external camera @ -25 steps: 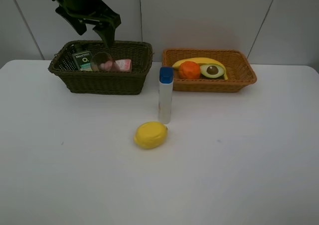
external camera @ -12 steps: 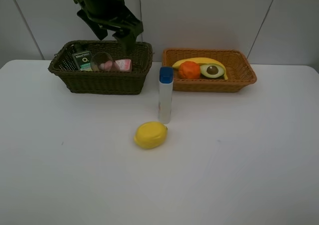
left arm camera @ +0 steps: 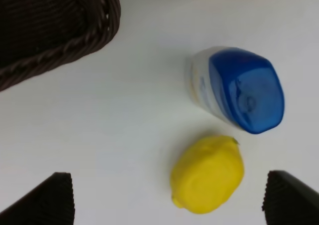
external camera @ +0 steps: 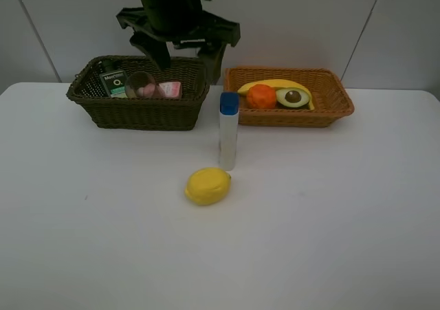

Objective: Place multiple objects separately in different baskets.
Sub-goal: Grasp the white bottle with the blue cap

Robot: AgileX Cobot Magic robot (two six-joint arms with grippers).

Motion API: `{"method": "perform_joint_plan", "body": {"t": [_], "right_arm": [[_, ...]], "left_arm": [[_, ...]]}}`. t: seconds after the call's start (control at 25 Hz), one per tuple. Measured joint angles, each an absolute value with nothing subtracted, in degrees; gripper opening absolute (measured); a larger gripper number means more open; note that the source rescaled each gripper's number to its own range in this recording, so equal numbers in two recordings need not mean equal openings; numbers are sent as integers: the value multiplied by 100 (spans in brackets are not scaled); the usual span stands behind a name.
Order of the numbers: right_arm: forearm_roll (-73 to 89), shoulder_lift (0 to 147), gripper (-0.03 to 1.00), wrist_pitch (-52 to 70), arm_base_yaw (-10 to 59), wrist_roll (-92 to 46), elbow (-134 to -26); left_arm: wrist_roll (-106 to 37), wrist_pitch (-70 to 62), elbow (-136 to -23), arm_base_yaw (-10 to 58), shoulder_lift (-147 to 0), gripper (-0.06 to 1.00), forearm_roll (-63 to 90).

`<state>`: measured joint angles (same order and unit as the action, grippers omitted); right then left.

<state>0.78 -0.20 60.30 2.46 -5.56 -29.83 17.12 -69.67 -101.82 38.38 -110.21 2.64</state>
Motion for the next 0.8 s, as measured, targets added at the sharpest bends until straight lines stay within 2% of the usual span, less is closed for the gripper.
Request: {"method": "perform_joint_plan", "body": {"t": [0.32, 0.8], "right_arm": [[78, -20, 90, 6030, 246, -556, -2983], [78, -20, 90, 6030, 246, -556, -2983]], "left_arm": [[2279, -6967, -10182, 4262, -11029, 100, 369], [2509, -6438, -10182, 4295, -11591, 100, 396]]}}
